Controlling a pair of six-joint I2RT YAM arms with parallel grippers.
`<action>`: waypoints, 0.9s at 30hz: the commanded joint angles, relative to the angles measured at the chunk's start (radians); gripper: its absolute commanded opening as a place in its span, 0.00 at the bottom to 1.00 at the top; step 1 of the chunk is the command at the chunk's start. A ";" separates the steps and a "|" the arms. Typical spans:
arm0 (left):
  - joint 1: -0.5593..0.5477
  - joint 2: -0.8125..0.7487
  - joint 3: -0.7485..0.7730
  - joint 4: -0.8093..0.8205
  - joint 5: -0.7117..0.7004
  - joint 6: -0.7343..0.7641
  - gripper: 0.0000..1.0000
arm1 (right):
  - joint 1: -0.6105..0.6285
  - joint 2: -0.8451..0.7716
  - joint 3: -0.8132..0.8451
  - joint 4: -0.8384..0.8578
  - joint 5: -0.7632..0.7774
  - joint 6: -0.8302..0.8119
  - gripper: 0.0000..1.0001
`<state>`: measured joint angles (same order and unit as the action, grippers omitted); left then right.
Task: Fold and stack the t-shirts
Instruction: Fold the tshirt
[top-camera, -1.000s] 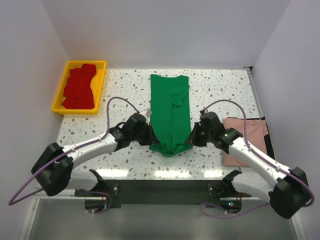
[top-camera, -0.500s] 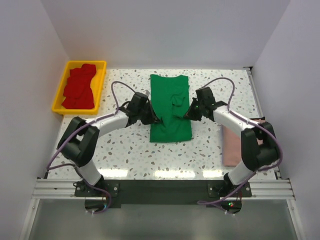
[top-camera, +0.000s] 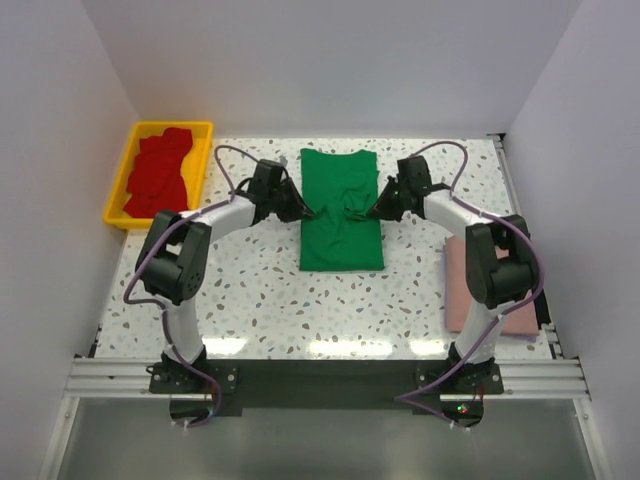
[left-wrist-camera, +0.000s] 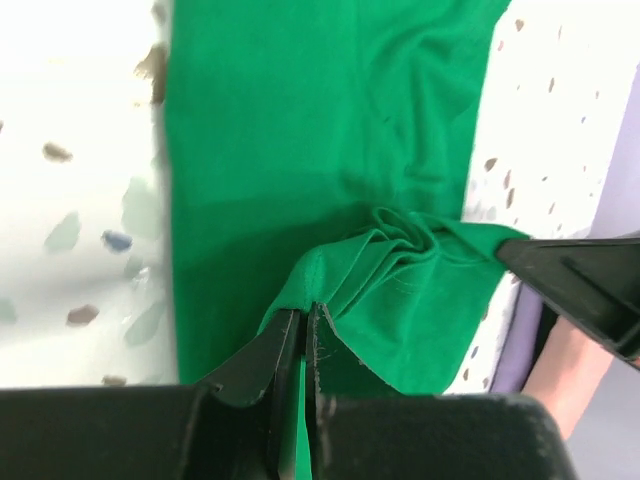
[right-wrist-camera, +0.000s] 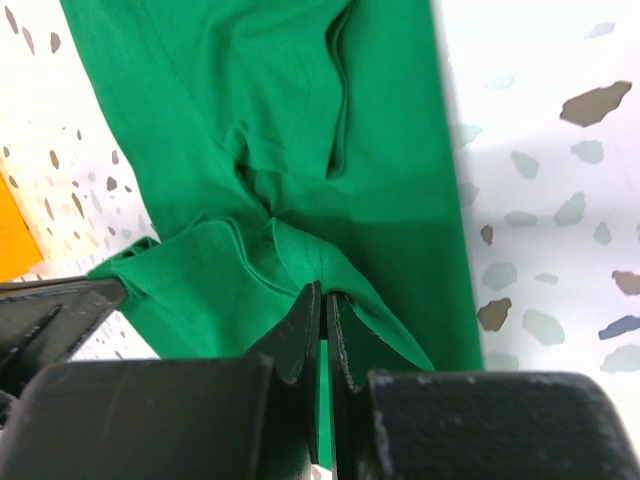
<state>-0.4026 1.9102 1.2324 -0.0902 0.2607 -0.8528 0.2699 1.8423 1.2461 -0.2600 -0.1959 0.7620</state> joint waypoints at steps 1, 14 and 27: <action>0.011 0.033 0.090 0.044 0.049 0.017 0.00 | -0.018 0.017 0.052 0.053 -0.042 -0.001 0.00; 0.067 0.116 0.108 0.055 0.069 0.009 0.00 | -0.092 0.089 0.058 0.110 -0.114 0.028 0.00; 0.090 0.133 0.111 0.135 0.126 0.009 0.15 | -0.139 0.156 0.091 0.136 -0.204 0.040 0.08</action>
<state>-0.3321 2.0480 1.3186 -0.0528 0.3458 -0.8516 0.1425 1.9919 1.2900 -0.1806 -0.3569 0.7959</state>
